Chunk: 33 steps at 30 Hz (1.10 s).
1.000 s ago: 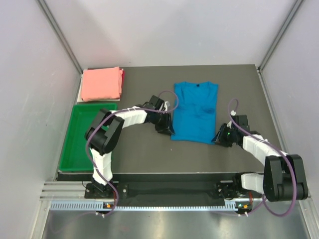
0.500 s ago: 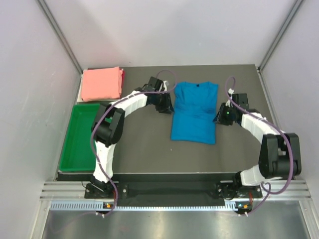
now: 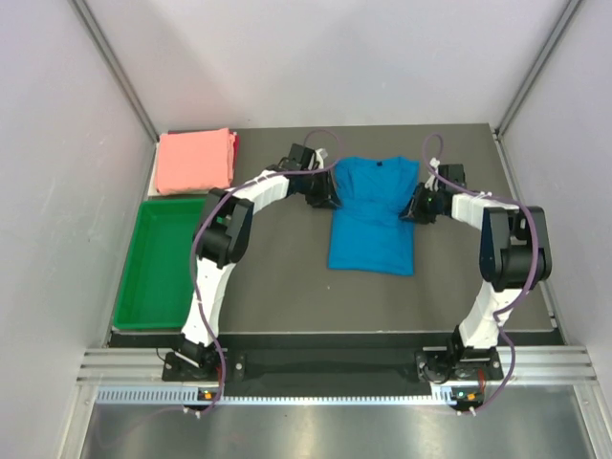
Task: Fold and stack the t-shirts
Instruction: Fold the tshirt
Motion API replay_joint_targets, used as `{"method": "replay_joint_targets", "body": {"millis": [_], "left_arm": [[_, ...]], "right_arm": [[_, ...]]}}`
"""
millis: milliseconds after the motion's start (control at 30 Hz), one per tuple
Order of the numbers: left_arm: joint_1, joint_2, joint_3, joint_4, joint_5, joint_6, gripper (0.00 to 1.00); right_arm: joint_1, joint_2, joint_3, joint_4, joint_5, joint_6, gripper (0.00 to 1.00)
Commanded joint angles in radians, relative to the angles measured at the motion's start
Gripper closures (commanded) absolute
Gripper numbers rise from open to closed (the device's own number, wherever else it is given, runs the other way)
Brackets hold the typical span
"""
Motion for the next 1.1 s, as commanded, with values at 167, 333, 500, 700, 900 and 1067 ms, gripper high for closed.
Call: {"method": "replay_joint_targets", "body": {"millis": [167, 333, 500, 700, 900, 1067], "left_arm": [[0.036, 0.063, 0.058, 0.130, 0.011, -0.025, 0.67], [0.036, 0.090, 0.078, 0.136, 0.014, -0.020, 0.67], [0.039, 0.113, 0.098, 0.134, 0.039, -0.020, 0.67], [0.041, 0.121, 0.098, 0.139, 0.044, -0.025, 0.71], [0.041, 0.132, 0.104, 0.140, 0.050, -0.038, 1.00], [0.044, 0.139, 0.104, 0.142, 0.039, -0.052, 1.00]], "right_arm": [[-0.077, 0.016, 0.027, 0.154, -0.040, 0.080, 0.74], [-0.101, 0.010, 0.033, 0.134, -0.033, 0.100, 0.68], [-0.101, 0.004, 0.041, 0.120, -0.065, 0.038, 0.65], [-0.104, 0.041, 0.085, 0.051, -0.079, -0.038, 0.62], [-0.104, 0.071, 0.084, 0.074, -0.068, -0.040, 0.70], [-0.107, 0.076, 0.067, 0.082, -0.041, -0.052, 0.91]]}}
